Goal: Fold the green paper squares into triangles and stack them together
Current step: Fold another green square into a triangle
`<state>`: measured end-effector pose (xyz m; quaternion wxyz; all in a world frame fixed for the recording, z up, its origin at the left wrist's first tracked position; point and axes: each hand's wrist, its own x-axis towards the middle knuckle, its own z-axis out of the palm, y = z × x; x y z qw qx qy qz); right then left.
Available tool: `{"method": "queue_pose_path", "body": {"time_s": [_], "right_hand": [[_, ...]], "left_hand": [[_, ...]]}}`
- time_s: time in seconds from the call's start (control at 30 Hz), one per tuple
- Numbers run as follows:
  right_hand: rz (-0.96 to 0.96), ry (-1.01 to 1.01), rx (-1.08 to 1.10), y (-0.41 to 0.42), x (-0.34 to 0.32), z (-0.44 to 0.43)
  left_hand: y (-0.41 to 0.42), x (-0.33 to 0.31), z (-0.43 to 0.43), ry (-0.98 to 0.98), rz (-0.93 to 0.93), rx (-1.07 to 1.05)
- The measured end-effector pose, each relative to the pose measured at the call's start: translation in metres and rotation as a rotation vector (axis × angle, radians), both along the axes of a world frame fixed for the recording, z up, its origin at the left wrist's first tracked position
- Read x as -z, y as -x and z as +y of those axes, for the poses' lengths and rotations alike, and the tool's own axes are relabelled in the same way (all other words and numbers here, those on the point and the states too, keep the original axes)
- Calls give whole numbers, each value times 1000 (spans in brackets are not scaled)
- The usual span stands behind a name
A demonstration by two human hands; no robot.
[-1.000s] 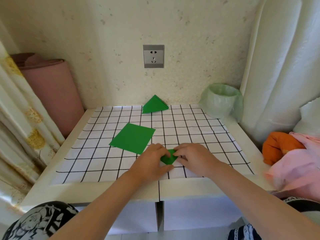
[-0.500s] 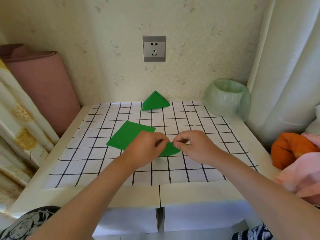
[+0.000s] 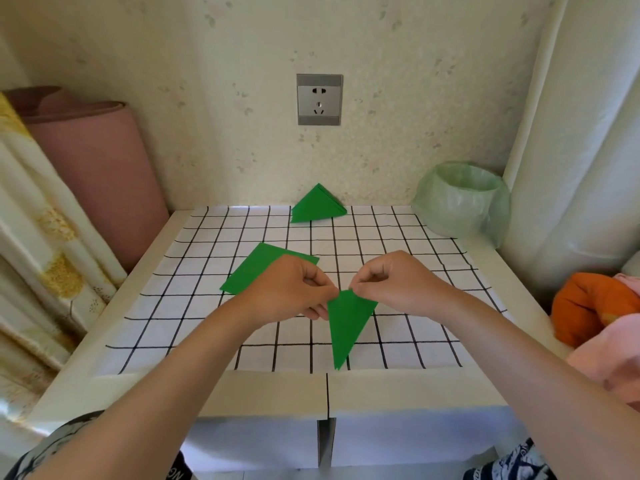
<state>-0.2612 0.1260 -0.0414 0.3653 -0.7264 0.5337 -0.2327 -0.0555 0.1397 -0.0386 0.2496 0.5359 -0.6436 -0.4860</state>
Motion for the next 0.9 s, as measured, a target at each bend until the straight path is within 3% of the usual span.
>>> {"method": "queue_pose_path", "body": {"time_s": [0.27, 0.9], "right_hand": [[42, 191, -53, -19, 1, 9], [76, 185, 41, 6, 0, -11]], "left_hand": [[1, 4, -4, 89, -52, -59], [-50, -6, -20, 159, -104, -57]]}}
